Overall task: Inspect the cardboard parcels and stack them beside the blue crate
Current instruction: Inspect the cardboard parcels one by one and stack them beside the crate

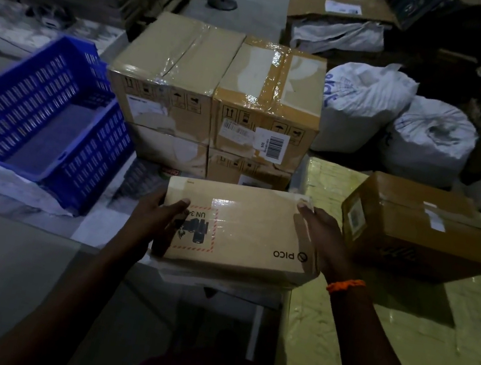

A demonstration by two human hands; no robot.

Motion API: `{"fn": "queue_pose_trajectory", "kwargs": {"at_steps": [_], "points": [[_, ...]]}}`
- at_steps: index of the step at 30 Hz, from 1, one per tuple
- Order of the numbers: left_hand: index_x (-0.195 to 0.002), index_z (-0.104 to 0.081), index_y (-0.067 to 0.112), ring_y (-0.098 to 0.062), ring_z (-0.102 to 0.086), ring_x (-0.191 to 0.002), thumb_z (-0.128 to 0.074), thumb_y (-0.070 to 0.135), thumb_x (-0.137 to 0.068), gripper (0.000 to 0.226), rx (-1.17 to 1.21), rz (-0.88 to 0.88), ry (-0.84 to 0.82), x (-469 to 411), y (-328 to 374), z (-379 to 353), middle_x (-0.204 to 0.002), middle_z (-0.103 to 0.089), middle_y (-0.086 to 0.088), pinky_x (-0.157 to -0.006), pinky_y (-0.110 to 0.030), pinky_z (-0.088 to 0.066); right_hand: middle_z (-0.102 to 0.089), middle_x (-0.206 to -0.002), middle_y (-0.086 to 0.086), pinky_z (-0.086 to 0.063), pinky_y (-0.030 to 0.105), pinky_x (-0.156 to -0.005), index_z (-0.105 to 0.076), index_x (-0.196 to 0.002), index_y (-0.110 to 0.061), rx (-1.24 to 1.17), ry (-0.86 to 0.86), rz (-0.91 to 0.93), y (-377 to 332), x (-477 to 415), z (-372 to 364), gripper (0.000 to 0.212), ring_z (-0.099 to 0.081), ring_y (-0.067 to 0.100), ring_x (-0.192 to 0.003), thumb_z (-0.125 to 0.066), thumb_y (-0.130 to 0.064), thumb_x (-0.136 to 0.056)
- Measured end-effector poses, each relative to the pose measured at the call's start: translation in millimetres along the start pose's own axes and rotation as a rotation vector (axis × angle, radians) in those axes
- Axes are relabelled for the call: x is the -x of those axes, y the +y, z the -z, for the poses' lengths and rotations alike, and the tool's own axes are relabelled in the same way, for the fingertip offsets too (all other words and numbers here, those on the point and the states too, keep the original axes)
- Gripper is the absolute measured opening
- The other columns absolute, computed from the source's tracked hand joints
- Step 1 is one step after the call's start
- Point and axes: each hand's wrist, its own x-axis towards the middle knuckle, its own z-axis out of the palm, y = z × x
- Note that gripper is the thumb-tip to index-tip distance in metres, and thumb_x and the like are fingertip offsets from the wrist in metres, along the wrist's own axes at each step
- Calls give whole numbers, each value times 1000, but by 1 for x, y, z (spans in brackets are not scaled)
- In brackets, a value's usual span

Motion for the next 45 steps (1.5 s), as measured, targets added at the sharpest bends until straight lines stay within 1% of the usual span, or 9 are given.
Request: {"fn": "queue_pose_trajectory", "kwargs": {"at_steps": [5, 12, 22, 27, 31, 35, 39, 42, 45], "points": [[-129, -57, 26, -12, -65, -102, -62, 46, -96, 39, 88, -18, 97, 16, -5, 17, -115, -67, 5, -78, -42, -57, -77, -101, 4, -54, 34, -74, -70, -116, -17, -232, 70, 28, 3, 29, -2, 37, -73, 23, -94, -61, -49, -99], [-117, -65, 30, -30, -63, -116, -57, 58, -96, 36, 317, 110, 198, 50, -38, 43, -127, -66, -8, -94, -54, -53, -78, -103, -7, -55, 33, -78, -72, -108, -26, -406, 49, -50, 31, 82, -17, 21, -72, 11, -98, -61, -42, -100], [-128, -59, 30, -16, -62, -116, -67, 51, -81, 52, 264, 203, 165, 97, -106, 36, -127, -64, 4, -81, -32, -52, -67, -122, -5, -47, 48, -111, -67, -129, -13, -273, 90, -123, 100, 111, -37, 38, -59, 5, -112, -71, -30, -95], [-118, -62, 31, -13, -61, -112, -64, 30, -97, 21, 270, 217, 181, 91, -111, 40, -119, -65, 8, -77, -30, -49, -69, -115, -2, -50, 48, -102, -66, -128, -9, -226, 82, -124, 98, 106, -35, 34, -61, 8, -104, -69, -24, -97], [-133, -61, 20, -18, -62, -106, -64, 34, -98, 37, 185, 219, 200, 62, -102, 50, -123, -66, -7, -73, -32, -50, -70, -115, 1, -52, 53, -101, -64, -128, -9, -196, 37, -133, 86, 76, -31, 38, -64, 25, -113, -72, -27, -96], [-142, -53, 21, -19, -60, -113, -65, 33, -98, 47, 119, 167, 155, 25, -78, 52, -126, -61, -1, -95, -43, -53, -66, -131, 2, -53, 47, -99, -63, -133, -19, -107, -32, -112, 66, 34, -39, 50, -62, 23, -116, -75, -43, -91], [-111, -60, 34, -2, -61, -92, -63, 27, -100, 14, 50, 127, 59, -10, -49, 40, -106, -66, 10, -71, -25, -48, -63, -119, 4, -48, 37, -80, -62, -134, -17, -73, -55, -107, 39, 2, -49, 50, -58, 24, -103, -72, -45, -93], [-109, -63, 32, -8, -65, -95, -64, 27, -99, 11, 24, 134, 45, -22, -43, 36, -103, -69, 7, -68, -28, -48, -62, -87, -1, -43, 30, -66, -68, -117, -15, -85, -75, -108, 28, -6, -53, 30, -56, 19, -82, -69, -37, -97], [-97, -65, 32, -13, -67, -93, -65, 26, -99, 6, 32, 149, 71, -24, -40, 31, -98, -70, 6, -67, -30, -51, -67, -91, -8, -43, 25, -59, -71, -117, -13, -110, -86, -100, 24, -6, -58, 23, -59, 6, -79, -70, -26, -98]]}}
